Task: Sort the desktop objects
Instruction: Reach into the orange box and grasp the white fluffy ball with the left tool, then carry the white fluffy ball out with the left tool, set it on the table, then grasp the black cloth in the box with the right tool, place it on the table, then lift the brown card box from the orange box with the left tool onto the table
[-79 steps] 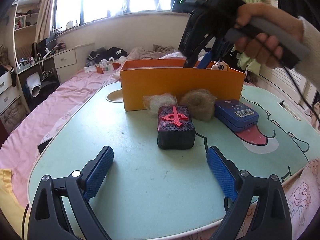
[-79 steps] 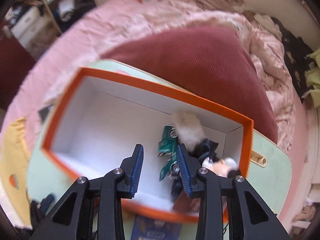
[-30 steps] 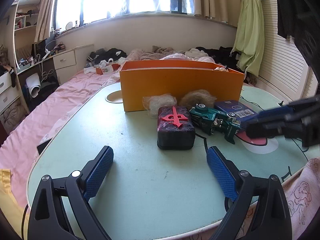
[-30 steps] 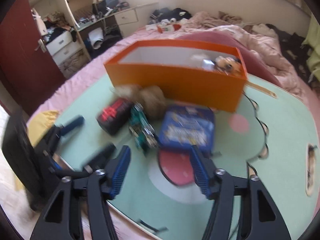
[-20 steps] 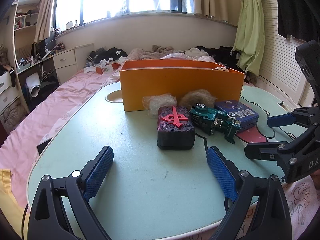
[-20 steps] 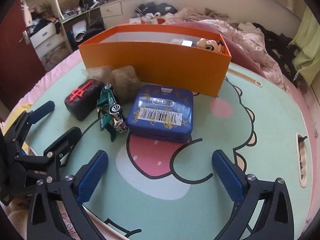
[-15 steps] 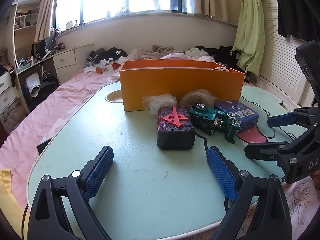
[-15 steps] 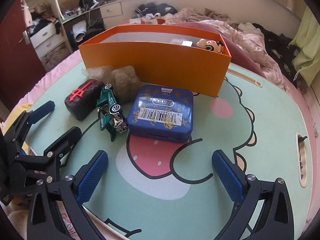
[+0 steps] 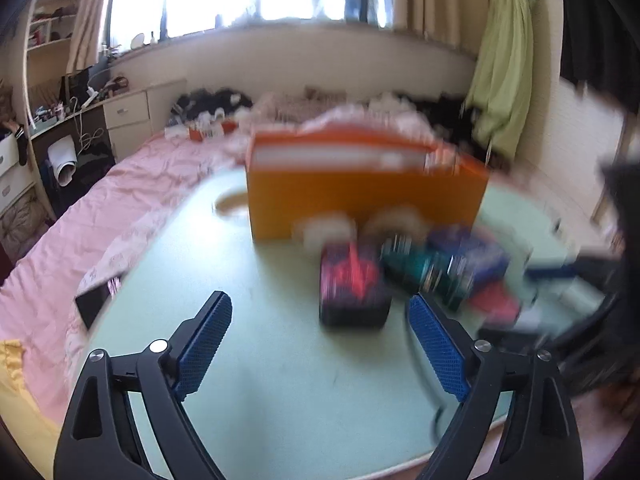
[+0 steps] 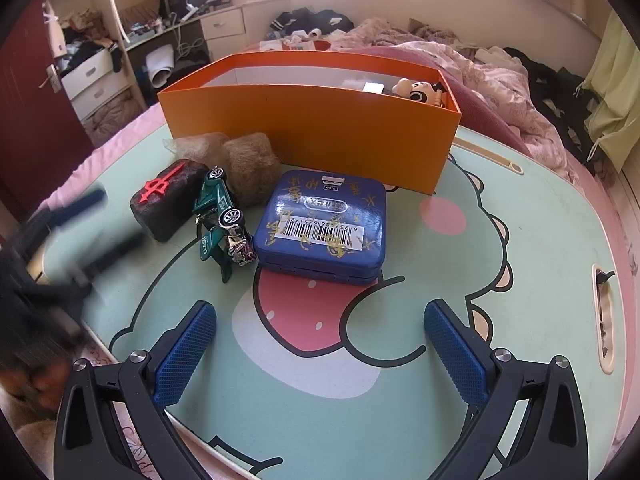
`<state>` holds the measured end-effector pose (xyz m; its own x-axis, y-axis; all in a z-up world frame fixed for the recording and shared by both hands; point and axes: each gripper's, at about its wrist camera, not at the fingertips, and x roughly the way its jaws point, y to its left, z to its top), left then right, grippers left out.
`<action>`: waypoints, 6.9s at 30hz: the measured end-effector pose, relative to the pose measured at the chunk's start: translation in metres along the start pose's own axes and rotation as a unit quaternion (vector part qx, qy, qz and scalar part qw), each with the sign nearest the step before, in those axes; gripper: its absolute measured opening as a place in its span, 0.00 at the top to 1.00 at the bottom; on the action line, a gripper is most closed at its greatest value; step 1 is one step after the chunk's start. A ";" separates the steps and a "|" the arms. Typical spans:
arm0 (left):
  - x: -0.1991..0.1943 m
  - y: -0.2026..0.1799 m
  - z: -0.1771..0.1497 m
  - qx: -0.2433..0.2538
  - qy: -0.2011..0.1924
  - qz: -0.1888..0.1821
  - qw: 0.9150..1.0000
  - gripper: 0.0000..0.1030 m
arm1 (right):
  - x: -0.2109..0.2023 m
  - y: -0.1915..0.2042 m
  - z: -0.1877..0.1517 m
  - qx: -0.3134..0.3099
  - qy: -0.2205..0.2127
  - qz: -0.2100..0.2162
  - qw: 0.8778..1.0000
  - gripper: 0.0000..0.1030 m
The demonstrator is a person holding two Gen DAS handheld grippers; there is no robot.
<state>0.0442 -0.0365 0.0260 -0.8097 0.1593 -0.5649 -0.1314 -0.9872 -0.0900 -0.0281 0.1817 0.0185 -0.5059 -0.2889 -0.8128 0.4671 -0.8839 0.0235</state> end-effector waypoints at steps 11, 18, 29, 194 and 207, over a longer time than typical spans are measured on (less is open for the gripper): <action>0.132 -0.048 0.165 -0.013 0.214 -0.082 0.973 0.47 | 0.000 0.001 0.002 0.001 -0.003 0.002 1.000 0.00; 0.226 -0.060 0.152 -0.085 0.337 -0.083 0.934 0.58 | 0.000 0.001 0.001 0.002 -0.005 0.005 1.000 0.00; 0.165 -0.028 0.154 -0.125 0.258 -0.148 0.947 0.89 | 0.000 0.000 0.001 0.002 -0.007 0.007 1.000 0.00; -0.005 -0.003 -0.049 0.015 -0.031 0.021 0.999 0.07 | -0.010 -0.007 -0.016 -0.003 -0.010 -0.001 1.000 0.15; -0.003 -0.012 0.101 -0.037 0.009 -0.094 0.995 0.09 | -0.010 -0.013 -0.016 0.016 -0.012 -0.006 1.000 0.07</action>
<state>-0.0095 -0.0247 0.1112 -0.7642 0.3427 -0.5464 -0.2379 -0.9372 -0.2550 -0.0174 0.2024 0.0171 -0.5284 -0.2857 -0.7995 0.4379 -0.8984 0.0316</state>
